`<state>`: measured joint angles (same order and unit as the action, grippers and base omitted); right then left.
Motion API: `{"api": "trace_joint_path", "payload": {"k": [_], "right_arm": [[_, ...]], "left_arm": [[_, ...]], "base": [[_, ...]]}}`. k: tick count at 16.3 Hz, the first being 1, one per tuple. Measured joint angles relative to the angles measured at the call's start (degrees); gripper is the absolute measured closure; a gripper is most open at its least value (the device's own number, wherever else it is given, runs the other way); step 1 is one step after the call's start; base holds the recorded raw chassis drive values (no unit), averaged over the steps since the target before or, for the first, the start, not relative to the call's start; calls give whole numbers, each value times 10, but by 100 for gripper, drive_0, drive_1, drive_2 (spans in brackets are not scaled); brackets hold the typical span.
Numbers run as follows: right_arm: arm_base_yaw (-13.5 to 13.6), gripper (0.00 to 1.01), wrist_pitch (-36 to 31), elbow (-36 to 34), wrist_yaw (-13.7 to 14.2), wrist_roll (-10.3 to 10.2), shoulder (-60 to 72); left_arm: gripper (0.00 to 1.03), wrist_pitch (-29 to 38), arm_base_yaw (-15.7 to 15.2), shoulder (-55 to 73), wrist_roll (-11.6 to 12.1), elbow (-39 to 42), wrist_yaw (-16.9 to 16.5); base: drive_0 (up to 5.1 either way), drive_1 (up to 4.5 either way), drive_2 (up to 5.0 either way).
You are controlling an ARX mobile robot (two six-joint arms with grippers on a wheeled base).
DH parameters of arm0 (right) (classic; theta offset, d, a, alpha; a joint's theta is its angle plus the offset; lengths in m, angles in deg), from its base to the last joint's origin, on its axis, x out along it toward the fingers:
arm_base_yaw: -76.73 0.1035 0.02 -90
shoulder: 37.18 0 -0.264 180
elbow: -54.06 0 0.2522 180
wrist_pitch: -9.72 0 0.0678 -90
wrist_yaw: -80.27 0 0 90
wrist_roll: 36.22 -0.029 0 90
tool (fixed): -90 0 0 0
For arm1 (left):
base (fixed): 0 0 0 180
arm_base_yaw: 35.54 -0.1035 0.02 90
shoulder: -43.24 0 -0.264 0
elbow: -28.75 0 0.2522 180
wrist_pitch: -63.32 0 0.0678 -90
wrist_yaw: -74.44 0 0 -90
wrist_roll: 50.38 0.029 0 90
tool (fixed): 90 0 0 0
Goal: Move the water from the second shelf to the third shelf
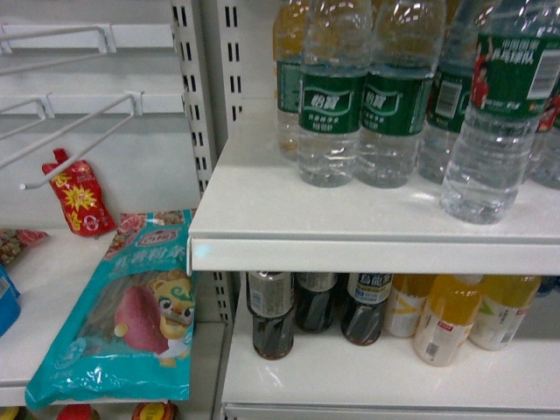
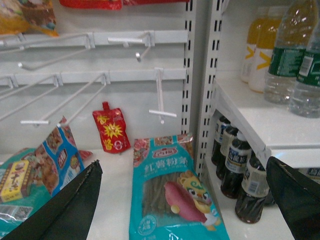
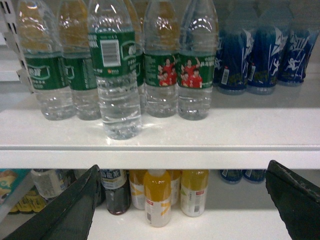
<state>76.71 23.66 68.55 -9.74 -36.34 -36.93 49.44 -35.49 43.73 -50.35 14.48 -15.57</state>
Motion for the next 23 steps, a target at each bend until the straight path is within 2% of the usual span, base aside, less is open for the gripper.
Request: {"api": "trace_joint_path", "payload": {"k": [23], "right_arm": [[0,3,1,0,0,2,0]], "left_arm": [[5,-2,0,0,0,0,0]], "base": [[0,0,0]]}}
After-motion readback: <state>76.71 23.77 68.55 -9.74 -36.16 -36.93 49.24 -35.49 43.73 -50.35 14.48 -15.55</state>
